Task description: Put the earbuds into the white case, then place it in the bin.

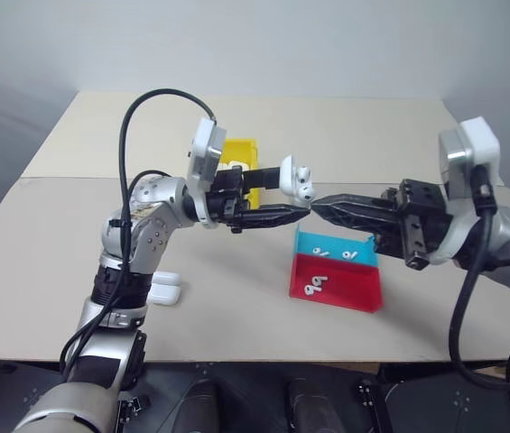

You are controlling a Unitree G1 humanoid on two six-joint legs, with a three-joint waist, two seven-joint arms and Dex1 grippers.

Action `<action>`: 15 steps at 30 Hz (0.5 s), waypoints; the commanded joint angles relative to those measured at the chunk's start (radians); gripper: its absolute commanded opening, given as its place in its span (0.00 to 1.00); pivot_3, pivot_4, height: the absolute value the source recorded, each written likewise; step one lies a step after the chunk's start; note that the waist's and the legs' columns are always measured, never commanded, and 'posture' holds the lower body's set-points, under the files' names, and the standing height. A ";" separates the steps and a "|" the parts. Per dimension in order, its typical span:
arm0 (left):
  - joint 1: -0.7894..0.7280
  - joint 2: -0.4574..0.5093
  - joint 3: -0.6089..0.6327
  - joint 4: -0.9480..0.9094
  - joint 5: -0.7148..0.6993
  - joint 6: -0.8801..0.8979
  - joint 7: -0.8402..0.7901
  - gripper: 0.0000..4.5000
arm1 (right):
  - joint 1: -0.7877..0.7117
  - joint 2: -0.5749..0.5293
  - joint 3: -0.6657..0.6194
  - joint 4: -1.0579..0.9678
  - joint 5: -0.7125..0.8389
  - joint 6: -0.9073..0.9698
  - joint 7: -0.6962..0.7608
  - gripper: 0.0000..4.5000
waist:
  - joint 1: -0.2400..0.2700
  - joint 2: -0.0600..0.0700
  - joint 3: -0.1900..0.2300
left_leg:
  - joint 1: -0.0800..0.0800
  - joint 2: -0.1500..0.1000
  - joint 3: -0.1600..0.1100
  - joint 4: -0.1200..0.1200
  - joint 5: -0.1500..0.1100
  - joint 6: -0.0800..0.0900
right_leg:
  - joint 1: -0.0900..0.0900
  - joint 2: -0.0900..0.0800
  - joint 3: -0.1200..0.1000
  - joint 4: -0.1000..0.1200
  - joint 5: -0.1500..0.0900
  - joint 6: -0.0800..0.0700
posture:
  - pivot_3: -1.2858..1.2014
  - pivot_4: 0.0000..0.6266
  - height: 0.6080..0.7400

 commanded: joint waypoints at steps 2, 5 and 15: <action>-0.016 0.003 0.012 -0.046 -0.022 -0.005 -0.008 0.62 | -0.006 -0.009 -0.049 -0.008 0.000 -0.023 0.010 0.00 | 0.000 0.000 0.000 | 0.000 0.000 0.000 0.000 0.000 0.000 | 0.000 0.000 0.000 0.000 0.000 0.000 | 0.52 0.24 1.00; -0.014 0.003 0.010 -0.048 -0.022 -0.004 -0.009 0.62 | -0.009 -0.008 -0.049 -0.005 -0.002 -0.020 0.009 0.00 | 0.000 0.000 0.000 | 0.000 0.000 0.000 0.000 0.000 0.000 | 0.000 0.000 0.000 0.000 0.000 0.000 | 0.52 0.24 1.00; -0.006 0.004 0.009 -0.059 -0.022 0.000 -0.010 0.62 | -0.029 0.004 -0.032 0.002 -0.010 -0.016 -0.002 0.00 | 0.000 0.000 0.000 | 0.000 0.000 0.000 0.000 0.000 0.000 | 0.000 0.000 0.000 0.000 0.000 0.000 | 0.52 0.24 1.00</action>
